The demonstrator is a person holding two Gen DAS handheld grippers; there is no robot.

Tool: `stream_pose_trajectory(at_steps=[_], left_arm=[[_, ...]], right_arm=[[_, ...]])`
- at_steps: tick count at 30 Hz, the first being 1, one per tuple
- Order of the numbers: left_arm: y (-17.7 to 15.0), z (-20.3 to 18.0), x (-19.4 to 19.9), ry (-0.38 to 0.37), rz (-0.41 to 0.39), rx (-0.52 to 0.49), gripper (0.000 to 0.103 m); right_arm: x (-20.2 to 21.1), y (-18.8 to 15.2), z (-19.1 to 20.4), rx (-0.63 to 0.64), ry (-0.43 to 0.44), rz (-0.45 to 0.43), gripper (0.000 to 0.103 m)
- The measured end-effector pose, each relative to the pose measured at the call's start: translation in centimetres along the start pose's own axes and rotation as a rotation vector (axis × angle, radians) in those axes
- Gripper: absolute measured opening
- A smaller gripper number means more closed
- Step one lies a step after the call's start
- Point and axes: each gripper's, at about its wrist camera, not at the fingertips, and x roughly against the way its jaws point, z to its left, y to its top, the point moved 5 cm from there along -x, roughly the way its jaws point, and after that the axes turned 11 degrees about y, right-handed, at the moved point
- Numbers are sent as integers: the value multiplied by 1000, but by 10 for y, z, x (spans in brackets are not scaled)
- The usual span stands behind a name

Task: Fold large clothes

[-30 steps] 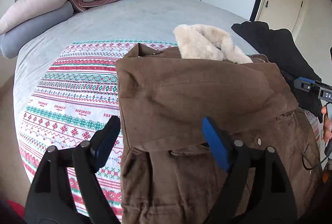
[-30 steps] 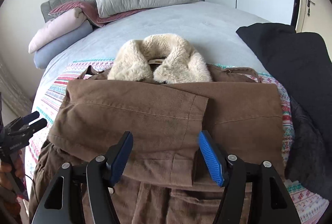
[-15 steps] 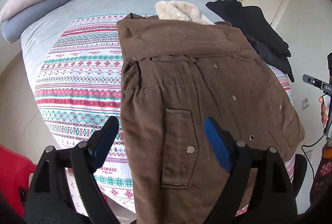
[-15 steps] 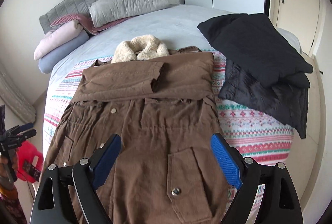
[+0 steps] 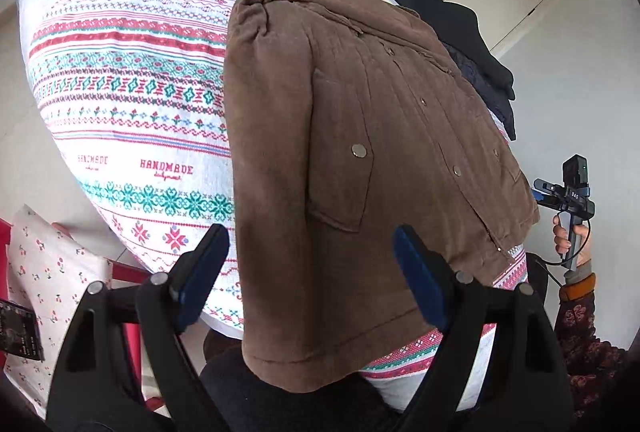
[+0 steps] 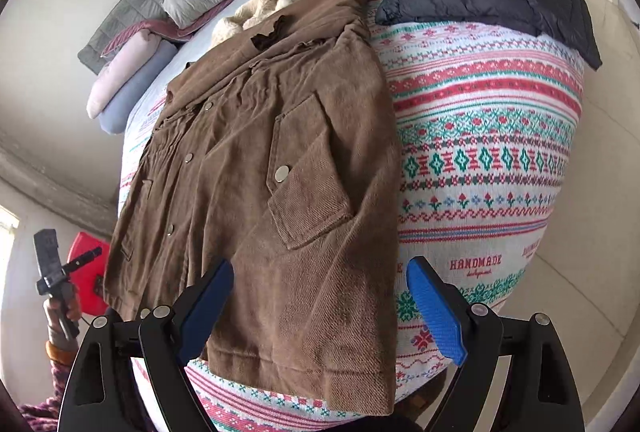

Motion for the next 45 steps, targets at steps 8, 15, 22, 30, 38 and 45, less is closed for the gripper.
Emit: stream_pose_trajectory(at_steps=[8,15,22,30,38,45], left_arm=[[-25,-14,-30,-75,78,13,70],[-52,-30,-8,-97,81,-102,46],[-44,-12,-22,-170,129,-1,68],[-40,-26,-28,-307,142,139,23],[7,-57,36,-346,-60,93,22],[78,-64,87,-287,-269,63,21]], right_arm=[[-16,-20,-13,-72,111,35,24],[1,-40,-16,-86,195,59,22],[-7,-41,-22,-144,293,71,67],[-36,-38,12,-114,300,125,26],[6,9,87,59,330,-95,21],[34,62,118,146,283,-209,21]])
